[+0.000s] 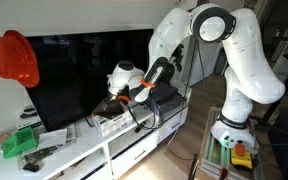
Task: Put the white packet in the white box.
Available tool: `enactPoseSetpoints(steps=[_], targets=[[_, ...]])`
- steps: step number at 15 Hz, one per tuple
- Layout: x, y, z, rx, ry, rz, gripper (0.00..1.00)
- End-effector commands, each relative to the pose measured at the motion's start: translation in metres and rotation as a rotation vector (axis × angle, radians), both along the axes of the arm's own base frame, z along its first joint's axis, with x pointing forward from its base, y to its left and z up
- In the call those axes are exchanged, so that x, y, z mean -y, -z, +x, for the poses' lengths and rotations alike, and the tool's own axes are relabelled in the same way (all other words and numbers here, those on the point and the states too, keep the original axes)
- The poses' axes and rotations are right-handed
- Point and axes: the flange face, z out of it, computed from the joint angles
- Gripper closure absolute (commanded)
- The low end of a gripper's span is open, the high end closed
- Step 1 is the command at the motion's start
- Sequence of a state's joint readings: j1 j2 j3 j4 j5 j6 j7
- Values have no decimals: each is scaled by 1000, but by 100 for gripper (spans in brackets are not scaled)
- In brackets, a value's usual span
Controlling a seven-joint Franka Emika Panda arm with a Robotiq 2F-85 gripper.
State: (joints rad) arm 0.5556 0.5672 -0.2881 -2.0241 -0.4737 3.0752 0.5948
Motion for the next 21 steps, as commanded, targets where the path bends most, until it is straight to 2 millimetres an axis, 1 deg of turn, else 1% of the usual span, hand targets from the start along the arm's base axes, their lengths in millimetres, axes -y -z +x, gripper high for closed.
enactPoseSetpoints(steps=[1,4,5,7,8,9,12,16,18,19,20,21], targets=[[-6,-12,-7,-10,-21,22,0],[-19,-19,-20,-44,-117,1,0],[-23,-26,-25,-51,-148,5,0],[-28,-34,-35,-84,-201,10,0],[-32,-35,-42,-117,-237,14,0],[-32,-31,-49,-157,-269,14,0],[-28,-18,-59,-263,-354,5,0],[-6,0,-56,-326,-441,-97,0],[1,2,-55,-335,-467,-123,0],[1,0,-56,-334,-485,-129,0],[0,-3,-57,-341,-501,-130,0],[-3,-10,-60,-343,-529,-128,0]])
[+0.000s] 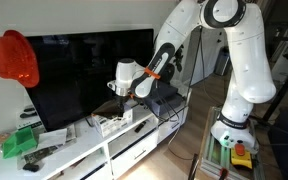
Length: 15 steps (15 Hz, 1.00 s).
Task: Put the white packet in the white box.
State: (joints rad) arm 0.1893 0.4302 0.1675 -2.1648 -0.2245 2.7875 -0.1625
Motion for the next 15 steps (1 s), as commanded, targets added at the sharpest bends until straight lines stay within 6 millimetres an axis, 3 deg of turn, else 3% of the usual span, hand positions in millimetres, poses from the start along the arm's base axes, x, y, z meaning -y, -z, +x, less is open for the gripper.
enactPoseSetpoints(steps=[1,6,12,15], targets=[[-5,-20,-10,-19,-88,-15,0],[-1,-81,-21,81,-194,-44,0],[31,-169,-32,148,-58,-111,0],[43,-196,-41,144,27,-106,0]])
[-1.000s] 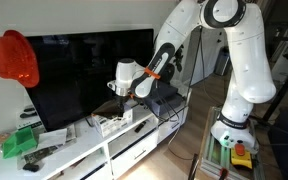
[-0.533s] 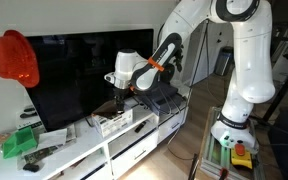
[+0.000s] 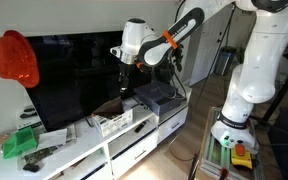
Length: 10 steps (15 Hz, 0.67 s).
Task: Put the white packet in the white box.
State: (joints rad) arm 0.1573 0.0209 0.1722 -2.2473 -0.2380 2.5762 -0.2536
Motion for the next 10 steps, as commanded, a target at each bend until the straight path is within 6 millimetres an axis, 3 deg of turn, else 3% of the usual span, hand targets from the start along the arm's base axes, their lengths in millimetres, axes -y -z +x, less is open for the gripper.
enactPoseSetpoints(steps=[1,6,10], targets=[[15,-31,-23,-5,101,5,0],[25,-53,-42,2,215,6,0],[32,-51,-54,12,302,-11,0]])
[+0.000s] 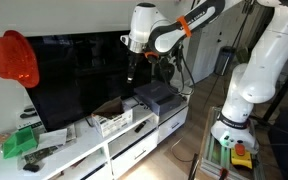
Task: Put the white packet in the white box.
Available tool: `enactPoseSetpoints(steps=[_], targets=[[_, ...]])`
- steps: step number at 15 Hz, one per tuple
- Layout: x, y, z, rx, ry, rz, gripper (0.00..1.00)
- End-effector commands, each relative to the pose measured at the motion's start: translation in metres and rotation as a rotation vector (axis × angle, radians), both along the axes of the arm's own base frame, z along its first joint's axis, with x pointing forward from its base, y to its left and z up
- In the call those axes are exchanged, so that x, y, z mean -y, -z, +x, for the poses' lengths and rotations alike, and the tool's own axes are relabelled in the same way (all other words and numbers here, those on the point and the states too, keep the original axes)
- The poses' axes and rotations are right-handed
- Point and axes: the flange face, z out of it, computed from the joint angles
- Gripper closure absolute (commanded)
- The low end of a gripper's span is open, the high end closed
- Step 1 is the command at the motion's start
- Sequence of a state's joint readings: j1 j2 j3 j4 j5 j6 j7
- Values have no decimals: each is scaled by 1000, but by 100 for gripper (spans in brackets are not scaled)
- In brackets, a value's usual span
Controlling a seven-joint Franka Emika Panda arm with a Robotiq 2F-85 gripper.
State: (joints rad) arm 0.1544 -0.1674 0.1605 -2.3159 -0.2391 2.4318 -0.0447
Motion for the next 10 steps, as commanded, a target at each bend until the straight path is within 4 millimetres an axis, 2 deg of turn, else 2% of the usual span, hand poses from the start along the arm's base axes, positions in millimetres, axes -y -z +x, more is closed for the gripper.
enactPoseSetpoints(steps=[1,2,10], targets=[[7,2,-20,-3,56,-20,0],[3,2,-6,-5,31,-2,0],[4,5,-11,-11,42,-3,0]])
